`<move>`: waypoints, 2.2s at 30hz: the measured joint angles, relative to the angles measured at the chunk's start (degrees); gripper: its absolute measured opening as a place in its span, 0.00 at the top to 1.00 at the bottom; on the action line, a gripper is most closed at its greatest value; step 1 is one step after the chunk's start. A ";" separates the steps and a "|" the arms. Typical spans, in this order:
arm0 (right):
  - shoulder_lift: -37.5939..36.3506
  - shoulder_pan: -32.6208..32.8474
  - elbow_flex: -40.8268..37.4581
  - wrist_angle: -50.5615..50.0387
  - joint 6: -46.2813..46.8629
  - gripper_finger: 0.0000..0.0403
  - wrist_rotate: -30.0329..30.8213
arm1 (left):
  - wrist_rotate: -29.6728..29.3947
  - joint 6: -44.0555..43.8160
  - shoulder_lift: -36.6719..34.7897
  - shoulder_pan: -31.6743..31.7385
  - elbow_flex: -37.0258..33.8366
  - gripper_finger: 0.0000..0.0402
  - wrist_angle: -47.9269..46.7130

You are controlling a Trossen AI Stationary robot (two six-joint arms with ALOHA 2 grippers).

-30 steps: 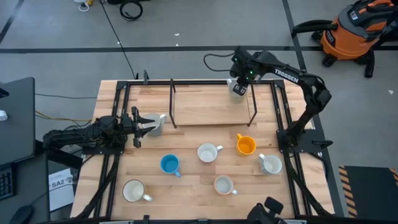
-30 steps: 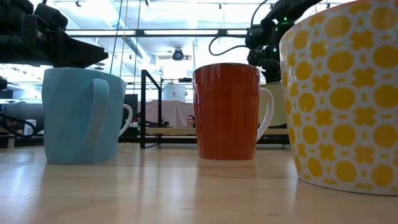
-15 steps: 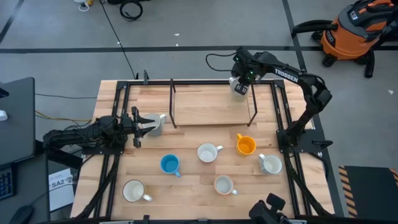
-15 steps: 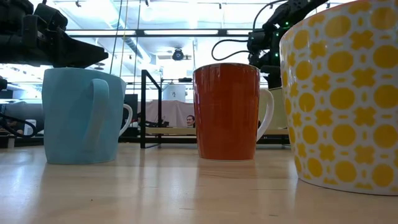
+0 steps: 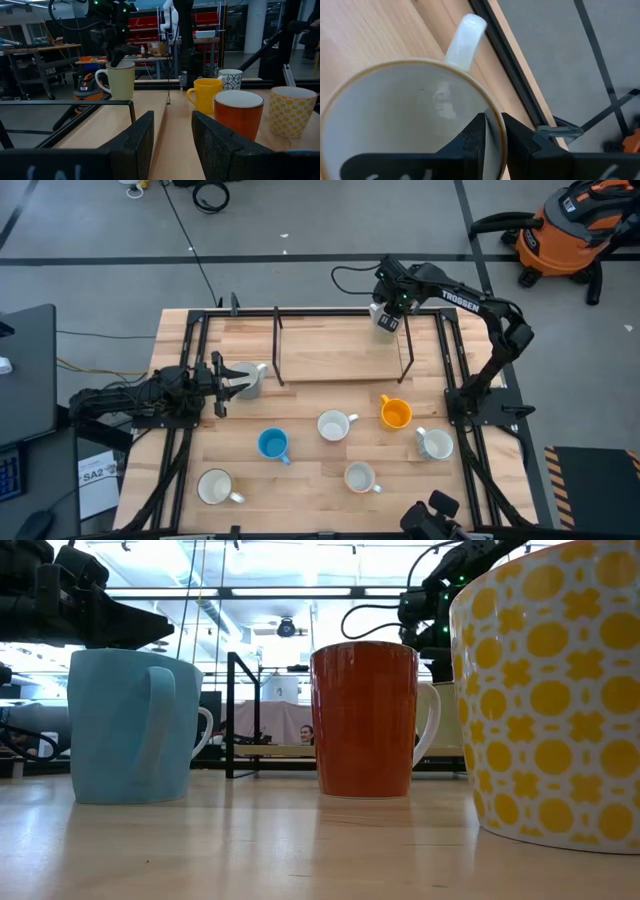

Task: Place coffee mugs
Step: Put the green cup on the shelf, then put the red cup on the shelf aligned with the green cup

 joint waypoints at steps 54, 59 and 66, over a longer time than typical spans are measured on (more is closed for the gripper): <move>-0.37 0.98 2.99 -4.56 -1.07 0.57 3.94 | 0.00 0.00 0.00 0.00 0.01 0.65 -0.01; -0.42 1.18 9.27 -11.07 -1.07 0.57 6.06 | 0.00 0.00 -0.01 0.00 0.00 0.65 -0.02; -0.44 2.21 20.13 -18.15 -0.85 0.57 5.10 | -0.01 0.00 0.00 0.00 0.00 0.65 -0.02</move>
